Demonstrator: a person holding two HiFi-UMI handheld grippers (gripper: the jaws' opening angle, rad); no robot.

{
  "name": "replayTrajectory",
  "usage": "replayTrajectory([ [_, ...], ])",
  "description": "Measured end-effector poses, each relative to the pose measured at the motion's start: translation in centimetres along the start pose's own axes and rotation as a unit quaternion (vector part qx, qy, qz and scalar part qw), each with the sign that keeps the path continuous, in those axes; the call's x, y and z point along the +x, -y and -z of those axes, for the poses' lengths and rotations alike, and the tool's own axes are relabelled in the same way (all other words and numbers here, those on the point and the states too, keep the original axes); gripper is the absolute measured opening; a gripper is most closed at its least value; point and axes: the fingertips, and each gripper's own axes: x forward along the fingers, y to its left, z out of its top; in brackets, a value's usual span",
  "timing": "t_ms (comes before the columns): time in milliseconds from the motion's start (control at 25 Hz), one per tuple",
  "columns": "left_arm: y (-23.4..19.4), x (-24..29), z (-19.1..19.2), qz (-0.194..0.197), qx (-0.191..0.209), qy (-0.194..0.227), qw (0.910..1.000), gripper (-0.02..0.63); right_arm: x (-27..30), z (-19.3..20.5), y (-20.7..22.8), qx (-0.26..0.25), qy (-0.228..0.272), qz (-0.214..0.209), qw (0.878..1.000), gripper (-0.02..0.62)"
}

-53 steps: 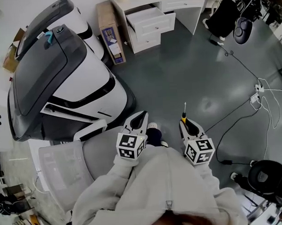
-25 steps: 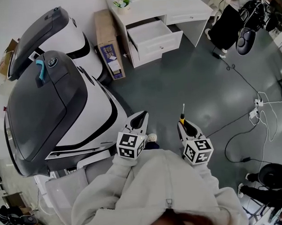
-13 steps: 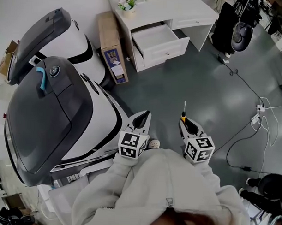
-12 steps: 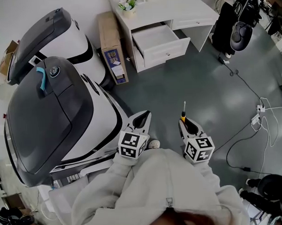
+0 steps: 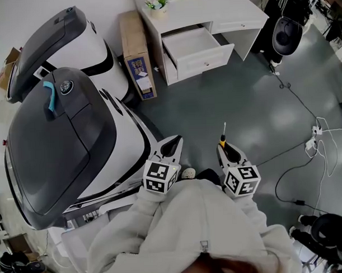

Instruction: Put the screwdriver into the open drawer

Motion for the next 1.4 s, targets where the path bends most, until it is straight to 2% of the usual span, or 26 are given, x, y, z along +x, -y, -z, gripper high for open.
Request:
replayTrajectory([
  [280, 0.0, -0.8, 1.7, -0.005, -0.016, -0.013, 0.9998, 0.021, -0.7, 1.5, 0.0, 0.012, -0.011, 0.006, 1.000, 0.091],
  [520, -0.9, -0.1, 1.6, -0.016, -0.022, -0.009, 0.9996, 0.020, 0.3, 1.7, 0.4, 0.017, -0.018, -0.003, 1.000, 0.091],
  [720, -1.1, 1.6, 0.8, -0.017, -0.014, -0.011, 0.9997, 0.020, 1.7, 0.4, 1.6, 0.020, -0.018, -0.013, 1.000, 0.091],
  [1120, -3.4, 6.6, -2.1, -0.043, -0.017, -0.010, 0.9989, 0.020, 5.7, -3.7, 5.8, 0.025, -0.021, -0.027, 0.999, 0.091],
  [1400, -4.6, 10.2, -3.2, -0.046, -0.022, -0.019, 0.9985, 0.020, 8.4, -5.4, 8.0, 0.032, -0.031, -0.034, 0.998, 0.091],
])
